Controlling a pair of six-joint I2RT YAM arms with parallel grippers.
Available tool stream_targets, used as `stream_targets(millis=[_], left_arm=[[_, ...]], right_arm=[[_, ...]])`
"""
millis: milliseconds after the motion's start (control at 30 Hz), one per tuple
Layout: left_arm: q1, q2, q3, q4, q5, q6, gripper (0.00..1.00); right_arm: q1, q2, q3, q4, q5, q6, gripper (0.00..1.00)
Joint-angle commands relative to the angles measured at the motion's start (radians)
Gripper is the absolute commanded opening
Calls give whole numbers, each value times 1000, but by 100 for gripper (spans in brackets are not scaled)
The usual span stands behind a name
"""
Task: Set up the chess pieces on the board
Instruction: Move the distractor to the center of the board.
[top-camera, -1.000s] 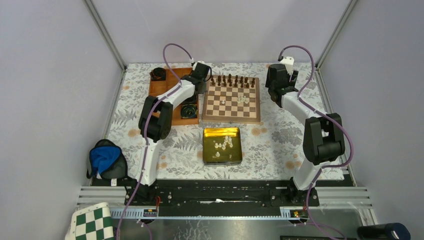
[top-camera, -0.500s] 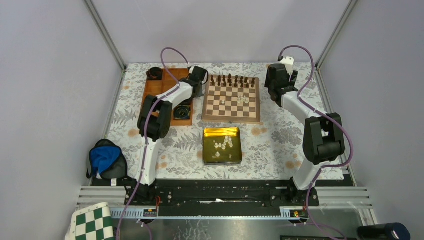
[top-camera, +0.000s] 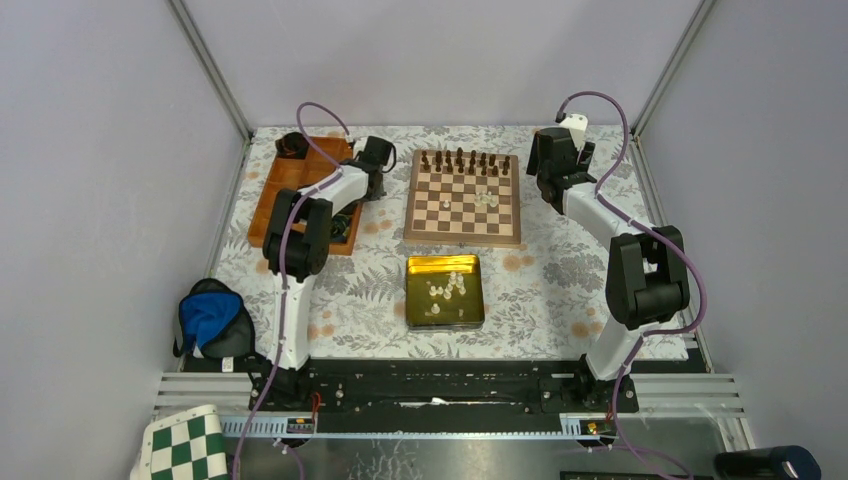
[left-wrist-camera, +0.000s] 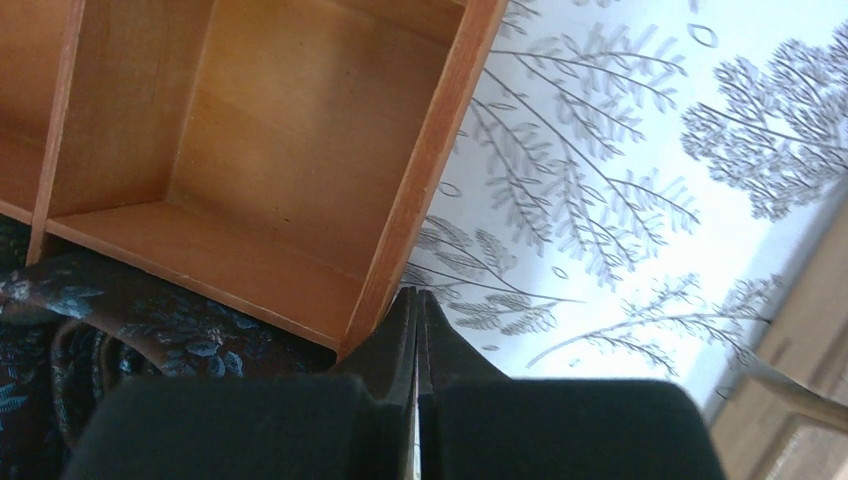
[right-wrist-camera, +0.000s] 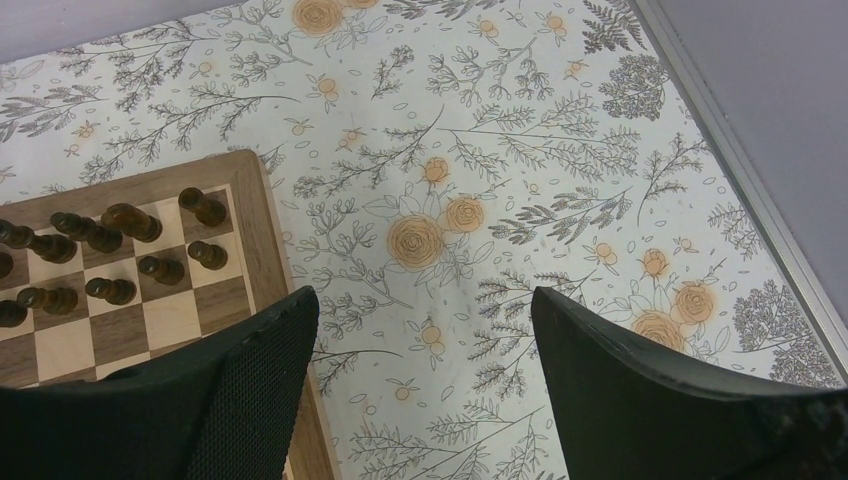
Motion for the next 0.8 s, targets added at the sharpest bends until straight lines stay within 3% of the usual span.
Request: stream_targets(millis=[0, 767], left_arm=[[47, -27, -23, -60, -87, -43, 0], [181, -41, -34, -60, -109, -72, 0]], right_arm=[[-2, -13, 14, 21, -21, 1, 85], [-2, -3, 24, 25, -44, -15, 86]])
